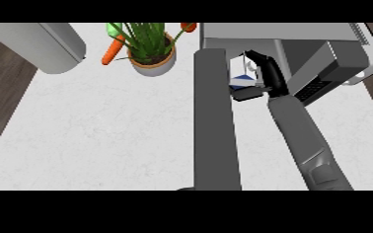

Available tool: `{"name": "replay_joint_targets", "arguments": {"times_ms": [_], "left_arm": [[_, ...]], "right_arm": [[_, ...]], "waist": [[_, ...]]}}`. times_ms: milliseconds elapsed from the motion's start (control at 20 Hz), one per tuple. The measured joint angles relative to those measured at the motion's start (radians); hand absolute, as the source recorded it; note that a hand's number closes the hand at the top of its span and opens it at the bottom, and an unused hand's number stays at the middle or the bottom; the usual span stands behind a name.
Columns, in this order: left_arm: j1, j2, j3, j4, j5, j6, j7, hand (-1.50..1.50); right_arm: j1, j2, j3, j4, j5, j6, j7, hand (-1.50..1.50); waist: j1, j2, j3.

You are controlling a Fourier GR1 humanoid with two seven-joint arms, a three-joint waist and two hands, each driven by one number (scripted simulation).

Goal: Pick up the milk, place it into the microwave and close the microwave

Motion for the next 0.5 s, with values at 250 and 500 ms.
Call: {"name": "replay_joint_targets", "arguments": {"times_ms": [250, 500], "left_arm": [[-0.053, 0.016, 0.009, 0.044, 0.003, -0.009, 0.018, -1.50], [-0.108, 0.031, 0.008, 0.070, -0.010, 0.000, 0.037, -1.50]], "right_arm": [[-0.112, -0.028, -0.037, 0.135, 0.021, -0.105, 0.027, 1.50], [-0.197, -0.062, -0.071, 0.239, 0.035, -0.209, 0.085, 1.50]], "waist": [[0.022, 0.011, 0.001], [0.047, 0.025, 0.002]]}}
